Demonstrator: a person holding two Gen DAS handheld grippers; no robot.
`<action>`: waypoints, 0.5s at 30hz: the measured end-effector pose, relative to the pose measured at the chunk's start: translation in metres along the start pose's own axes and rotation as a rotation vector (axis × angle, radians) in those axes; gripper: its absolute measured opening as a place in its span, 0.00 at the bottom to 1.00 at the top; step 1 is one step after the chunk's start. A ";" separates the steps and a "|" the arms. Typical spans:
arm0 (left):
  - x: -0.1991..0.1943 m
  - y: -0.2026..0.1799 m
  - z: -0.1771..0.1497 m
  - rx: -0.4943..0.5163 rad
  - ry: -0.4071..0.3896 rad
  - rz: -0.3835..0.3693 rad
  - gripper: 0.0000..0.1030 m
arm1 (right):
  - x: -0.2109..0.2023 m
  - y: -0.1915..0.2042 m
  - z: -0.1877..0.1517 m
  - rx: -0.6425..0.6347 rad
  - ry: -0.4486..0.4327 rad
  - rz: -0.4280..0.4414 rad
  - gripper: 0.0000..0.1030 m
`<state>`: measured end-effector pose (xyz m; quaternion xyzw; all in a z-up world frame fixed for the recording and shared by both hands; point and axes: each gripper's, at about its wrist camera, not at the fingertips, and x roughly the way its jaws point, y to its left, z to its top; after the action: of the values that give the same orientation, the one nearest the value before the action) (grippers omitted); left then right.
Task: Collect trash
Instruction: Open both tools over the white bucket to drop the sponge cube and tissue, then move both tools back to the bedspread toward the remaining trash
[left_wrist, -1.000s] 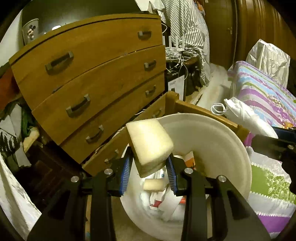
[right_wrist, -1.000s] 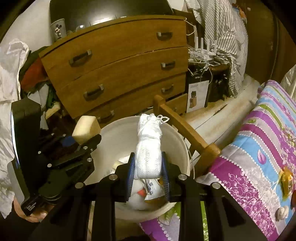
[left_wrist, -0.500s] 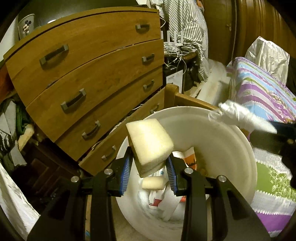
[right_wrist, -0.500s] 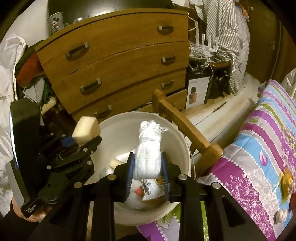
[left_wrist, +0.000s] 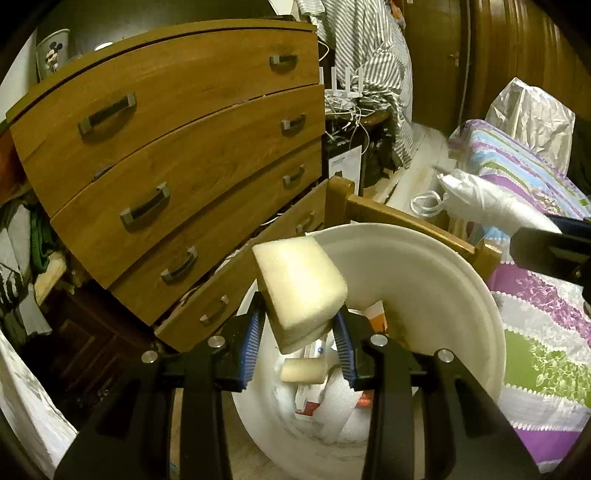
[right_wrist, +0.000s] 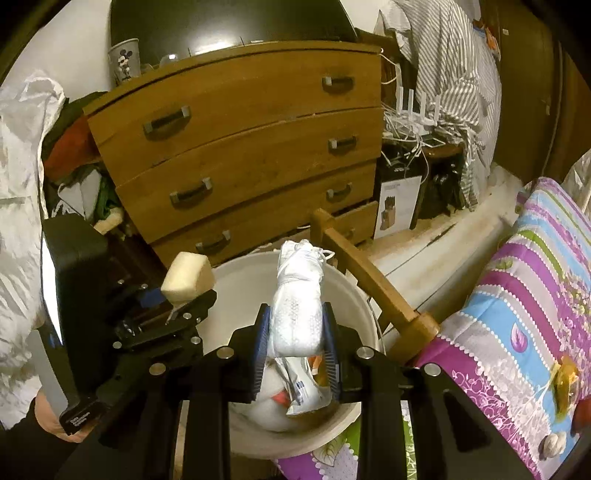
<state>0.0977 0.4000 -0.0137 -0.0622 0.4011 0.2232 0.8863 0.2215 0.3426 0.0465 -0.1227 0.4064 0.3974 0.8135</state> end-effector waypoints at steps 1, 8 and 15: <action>-0.001 0.000 0.000 0.000 -0.002 -0.002 0.34 | -0.002 0.000 0.001 0.000 -0.003 0.004 0.28; -0.005 0.000 0.002 -0.004 -0.015 -0.005 0.35 | -0.005 0.004 0.004 -0.013 -0.005 0.008 0.38; -0.003 0.001 -0.003 -0.001 -0.017 0.024 0.84 | -0.005 -0.004 0.003 0.015 -0.014 -0.006 0.56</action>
<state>0.0938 0.3994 -0.0135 -0.0561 0.3943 0.2346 0.8868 0.2239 0.3385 0.0519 -0.1150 0.4031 0.3926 0.8186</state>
